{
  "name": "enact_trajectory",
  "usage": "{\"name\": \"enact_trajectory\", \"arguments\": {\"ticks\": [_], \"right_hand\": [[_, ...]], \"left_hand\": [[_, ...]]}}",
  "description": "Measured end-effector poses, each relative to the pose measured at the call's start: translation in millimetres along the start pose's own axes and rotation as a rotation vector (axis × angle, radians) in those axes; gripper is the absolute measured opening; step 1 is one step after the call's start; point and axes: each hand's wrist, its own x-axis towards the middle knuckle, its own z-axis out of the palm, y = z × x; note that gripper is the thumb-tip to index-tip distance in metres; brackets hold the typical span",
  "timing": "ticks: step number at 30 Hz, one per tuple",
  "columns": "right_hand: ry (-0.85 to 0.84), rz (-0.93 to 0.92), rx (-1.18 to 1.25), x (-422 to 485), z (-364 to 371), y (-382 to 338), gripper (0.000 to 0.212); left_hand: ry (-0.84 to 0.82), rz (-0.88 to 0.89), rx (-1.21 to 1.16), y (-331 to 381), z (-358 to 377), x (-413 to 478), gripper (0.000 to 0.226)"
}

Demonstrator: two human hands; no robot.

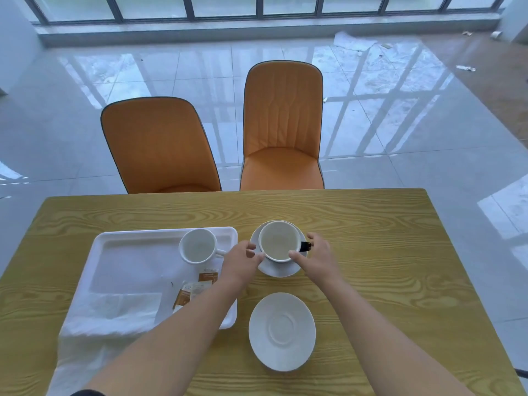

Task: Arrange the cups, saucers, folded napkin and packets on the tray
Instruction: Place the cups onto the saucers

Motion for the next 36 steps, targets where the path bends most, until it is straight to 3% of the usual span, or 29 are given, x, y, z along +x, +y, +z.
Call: {"name": "enact_trajectory", "arguments": {"ticks": [4,8,19,26,32,36], "right_hand": [[-0.016,-0.030,-0.127,-16.0,-4.7,-3.1,0.070],[-0.019,-0.069,-0.192,-31.7,-11.0,-9.5,0.058],[-0.224,-0.150,-0.536,-65.1,-0.5,-26.6,0.052],[-0.279,-0.174,-0.627,-62.4,27.7,-52.3,0.060],[-0.337,-0.187,-0.641,-57.4,66.8,-81.5,0.054],[-0.359,-0.194,-0.625,-50.6,90.9,-97.9,0.061]], "left_hand": [[-0.021,0.027,0.115,3.8,-3.8,-15.9,0.047],[-0.025,0.069,0.228,6.4,-8.6,-32.3,0.053],[-0.027,0.204,0.478,-0.9,-29.6,-63.9,0.053],[-0.019,0.126,0.500,-20.3,-63.8,-63.6,0.058],[0.016,0.090,0.511,-42.5,-105.2,-57.1,0.050],[0.019,0.073,0.525,-58.1,-131.1,-47.6,0.048]]}}
